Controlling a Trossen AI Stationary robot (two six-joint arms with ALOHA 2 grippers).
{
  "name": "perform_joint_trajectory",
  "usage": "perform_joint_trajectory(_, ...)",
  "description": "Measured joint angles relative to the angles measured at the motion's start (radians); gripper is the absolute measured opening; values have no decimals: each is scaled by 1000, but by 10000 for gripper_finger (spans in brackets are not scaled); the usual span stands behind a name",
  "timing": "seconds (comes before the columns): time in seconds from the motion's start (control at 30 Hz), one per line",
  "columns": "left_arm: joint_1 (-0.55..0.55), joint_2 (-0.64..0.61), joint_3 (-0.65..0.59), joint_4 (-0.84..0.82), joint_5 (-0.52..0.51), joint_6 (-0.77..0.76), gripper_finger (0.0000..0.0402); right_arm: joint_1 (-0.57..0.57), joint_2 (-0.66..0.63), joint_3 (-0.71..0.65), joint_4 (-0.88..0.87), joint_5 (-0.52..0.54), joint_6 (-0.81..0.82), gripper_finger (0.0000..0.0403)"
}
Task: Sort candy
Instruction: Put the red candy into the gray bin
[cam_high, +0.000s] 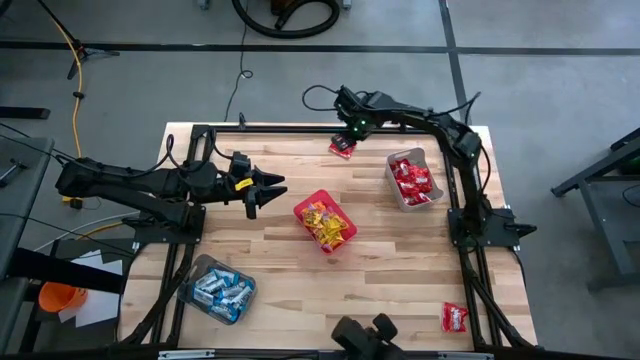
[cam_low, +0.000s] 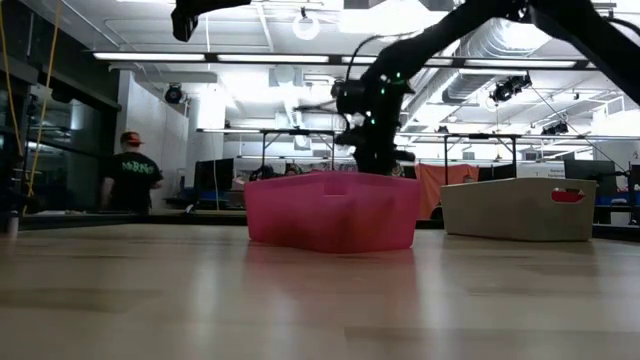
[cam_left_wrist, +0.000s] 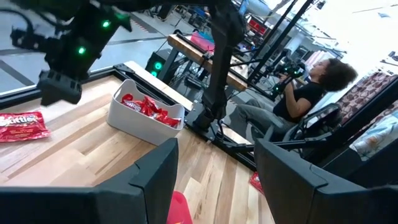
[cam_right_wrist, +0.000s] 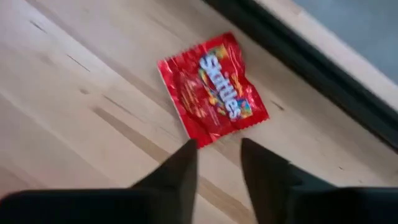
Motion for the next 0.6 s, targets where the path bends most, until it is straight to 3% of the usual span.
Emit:
perform_joint_trajectory(0.17, 0, 0, 0, 0, 0, 2, 200, -6, 58, 0, -10, -45, -72, 203)
perform_joint_trajectory(0.3, 0, 0, 0, 0, -2, 2, 200, -4, 116, 0, 9, -55, -80, 254)
perform_joint_trajectory(0.43, 0, 0, 0, 0, -3, 1, 200, -7, 166, 0, 53, -53, -66, 277)
perform_joint_trajectory(0.6, 0, 0, 0, 0, -8, -1, 200, -5, 194, 8, 57, -5, -31, 270)
